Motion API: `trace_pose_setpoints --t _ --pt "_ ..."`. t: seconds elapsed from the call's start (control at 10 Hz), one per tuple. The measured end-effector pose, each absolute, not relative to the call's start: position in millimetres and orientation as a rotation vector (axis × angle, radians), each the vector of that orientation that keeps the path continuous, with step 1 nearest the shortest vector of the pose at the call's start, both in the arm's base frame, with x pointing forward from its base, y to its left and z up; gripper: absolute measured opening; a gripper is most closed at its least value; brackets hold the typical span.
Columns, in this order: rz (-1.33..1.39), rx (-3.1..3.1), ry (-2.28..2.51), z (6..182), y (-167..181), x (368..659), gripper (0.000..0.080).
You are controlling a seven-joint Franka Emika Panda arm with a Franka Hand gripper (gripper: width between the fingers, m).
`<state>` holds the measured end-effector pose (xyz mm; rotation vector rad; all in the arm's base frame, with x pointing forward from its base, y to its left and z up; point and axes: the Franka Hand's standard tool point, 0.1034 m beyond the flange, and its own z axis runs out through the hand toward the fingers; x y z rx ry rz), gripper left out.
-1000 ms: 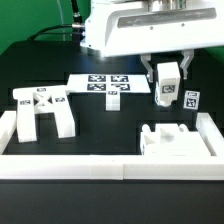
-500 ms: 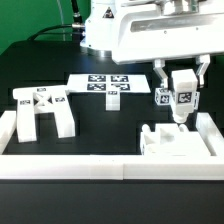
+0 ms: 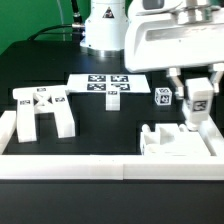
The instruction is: Assemble chair
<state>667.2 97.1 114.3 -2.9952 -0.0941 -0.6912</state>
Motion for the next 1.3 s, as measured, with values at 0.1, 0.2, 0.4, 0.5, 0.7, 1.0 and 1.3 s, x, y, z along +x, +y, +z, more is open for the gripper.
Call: trace_pose_setpoints --t 0.1,0.2,0.4,0.5,0.7,1.0,1.3 --pt "-0.655 -3.005 -0.113 113.8 99 668 0.0291" --pt "-0.721 -2.994 -0.105 115.0 96 670 0.0291" --pt "-0.752 -2.987 -0.104 114.5 96 670 0.0291" --pt "-0.956 -2.939 -0.107 118.5 93 674 0.0291" --pt "-0.942 -2.953 -0.180 110.5 97 677 0.0291" --pt "-0.942 -2.957 -0.226 110.4 99 681 0.0291" --pt "-0.941 -2.958 -0.228 109.7 99 681 0.0291"
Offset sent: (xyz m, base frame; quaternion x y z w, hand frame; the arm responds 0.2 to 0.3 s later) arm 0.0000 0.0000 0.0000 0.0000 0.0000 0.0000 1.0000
